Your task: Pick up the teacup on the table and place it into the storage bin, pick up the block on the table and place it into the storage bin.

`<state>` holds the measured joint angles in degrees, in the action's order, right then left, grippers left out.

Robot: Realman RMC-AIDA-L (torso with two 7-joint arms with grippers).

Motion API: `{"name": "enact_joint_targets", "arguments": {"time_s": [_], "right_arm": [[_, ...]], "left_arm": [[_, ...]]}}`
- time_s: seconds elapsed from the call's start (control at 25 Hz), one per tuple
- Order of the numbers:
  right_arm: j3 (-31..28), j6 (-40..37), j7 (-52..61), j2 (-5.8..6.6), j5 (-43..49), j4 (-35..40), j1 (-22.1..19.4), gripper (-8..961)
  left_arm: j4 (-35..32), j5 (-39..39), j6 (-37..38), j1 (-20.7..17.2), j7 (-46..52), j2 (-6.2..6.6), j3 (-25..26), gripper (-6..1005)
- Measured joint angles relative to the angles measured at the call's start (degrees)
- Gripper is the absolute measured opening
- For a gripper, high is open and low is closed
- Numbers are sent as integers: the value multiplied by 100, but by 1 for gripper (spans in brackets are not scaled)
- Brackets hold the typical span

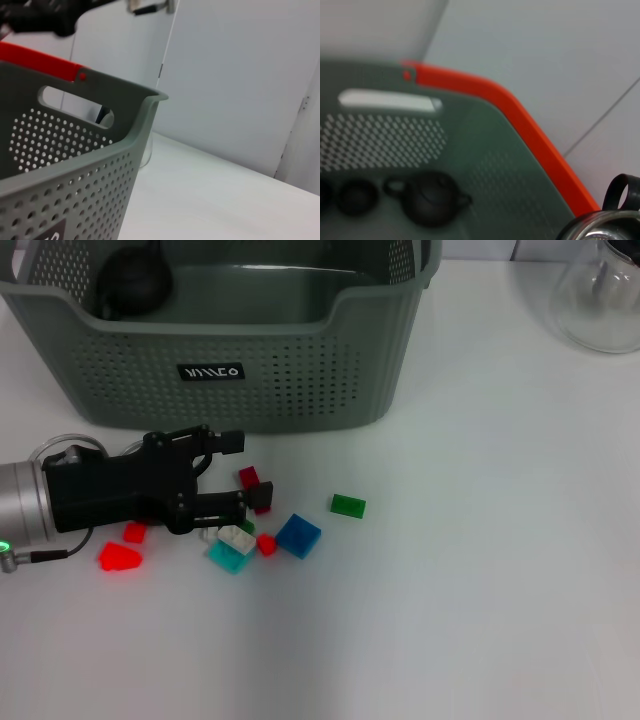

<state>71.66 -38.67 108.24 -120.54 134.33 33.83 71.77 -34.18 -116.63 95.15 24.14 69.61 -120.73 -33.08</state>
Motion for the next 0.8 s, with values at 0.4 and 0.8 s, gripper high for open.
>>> {"name": "enact_joint_targets", "arguments": {"time_s": [0.4, 0.8], "right_arm": [[979, 1088, -97, -31, -26, -605, -36, 84], [1305, 1131, -71, -37, -18, -798, -87, 90]], "left_arm": [[23, 0, 20, 53, -25, -5, -47, 827], [26, 0, 30, 23, -70, -21, -41, 827]]}}
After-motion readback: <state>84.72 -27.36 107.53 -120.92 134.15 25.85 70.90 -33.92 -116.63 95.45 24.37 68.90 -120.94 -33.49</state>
